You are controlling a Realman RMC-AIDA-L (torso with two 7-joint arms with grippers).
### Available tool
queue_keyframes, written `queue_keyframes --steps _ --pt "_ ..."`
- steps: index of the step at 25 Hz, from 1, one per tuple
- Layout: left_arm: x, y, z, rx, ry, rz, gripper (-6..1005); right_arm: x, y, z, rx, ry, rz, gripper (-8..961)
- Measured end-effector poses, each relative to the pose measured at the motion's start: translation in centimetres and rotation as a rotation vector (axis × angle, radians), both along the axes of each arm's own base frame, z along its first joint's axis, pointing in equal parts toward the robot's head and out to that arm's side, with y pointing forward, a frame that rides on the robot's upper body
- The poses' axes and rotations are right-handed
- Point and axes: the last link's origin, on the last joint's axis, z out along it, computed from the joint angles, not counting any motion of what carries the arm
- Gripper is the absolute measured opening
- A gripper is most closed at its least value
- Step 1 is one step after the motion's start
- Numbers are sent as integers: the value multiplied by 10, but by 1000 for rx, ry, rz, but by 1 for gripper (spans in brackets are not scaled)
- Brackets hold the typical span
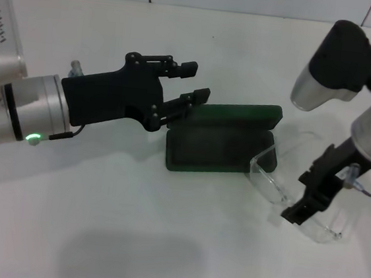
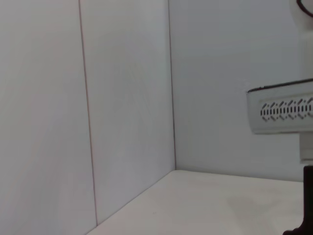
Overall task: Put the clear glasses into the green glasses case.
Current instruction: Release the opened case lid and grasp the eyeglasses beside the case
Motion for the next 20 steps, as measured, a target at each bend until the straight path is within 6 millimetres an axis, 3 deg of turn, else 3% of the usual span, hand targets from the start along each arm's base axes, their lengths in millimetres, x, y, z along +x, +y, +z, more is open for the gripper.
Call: queue_keyframes --steps 9,20 --pt "-6 0 0 11 -2 19 442 3 -3 -21 -17 3 21 675" --pt "-8 -1 -1 5 -5 28 441 5 -7 -29 -30 -26 44 608"
